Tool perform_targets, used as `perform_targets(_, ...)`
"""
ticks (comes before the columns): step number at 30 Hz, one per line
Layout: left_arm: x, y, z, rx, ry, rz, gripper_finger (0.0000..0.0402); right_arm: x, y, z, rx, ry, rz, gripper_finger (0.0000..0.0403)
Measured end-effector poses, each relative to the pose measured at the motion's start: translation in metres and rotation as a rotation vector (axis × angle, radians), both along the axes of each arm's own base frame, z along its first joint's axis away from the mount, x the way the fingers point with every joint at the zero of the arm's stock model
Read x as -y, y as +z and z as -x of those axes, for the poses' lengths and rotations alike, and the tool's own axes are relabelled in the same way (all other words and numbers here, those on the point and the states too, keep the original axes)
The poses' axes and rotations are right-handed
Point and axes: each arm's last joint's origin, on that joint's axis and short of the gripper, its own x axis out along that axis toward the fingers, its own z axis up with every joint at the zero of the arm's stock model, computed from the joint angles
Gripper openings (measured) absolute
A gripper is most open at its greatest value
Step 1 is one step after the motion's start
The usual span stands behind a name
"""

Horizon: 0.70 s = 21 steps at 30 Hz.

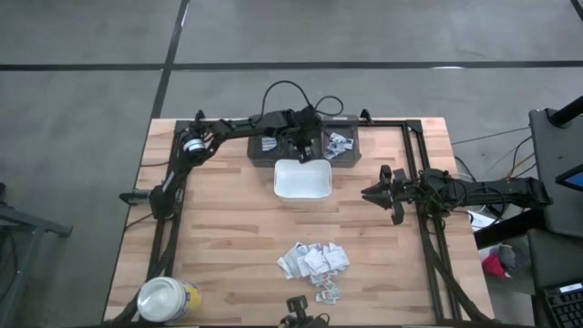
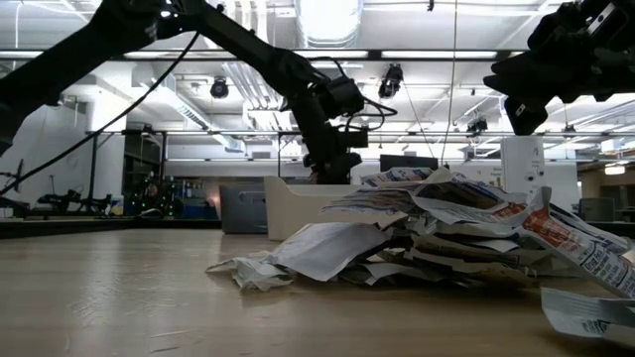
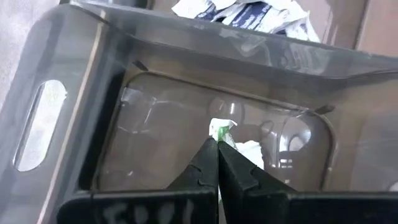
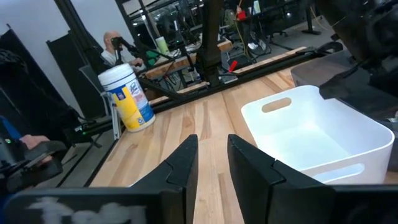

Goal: Pick & Place First Aid Supplies
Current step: Put the green band aid into the middle black bin

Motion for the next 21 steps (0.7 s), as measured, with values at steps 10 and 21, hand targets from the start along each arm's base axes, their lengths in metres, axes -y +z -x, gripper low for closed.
perform_targets(10,-0.0052,-0.0046,0.0029,0.006,-0.005,0.027,0.0000,0.0000,0.0000,0.0000,0.000,0.000,0.000,0.0072)
perform_targets(21,-0.0052,-0.0042,0.0021,0.009,-0.018,0.018,0.0029,0.0000,-0.0001,0.0000,-0.001,0.000,0.000,0.0065)
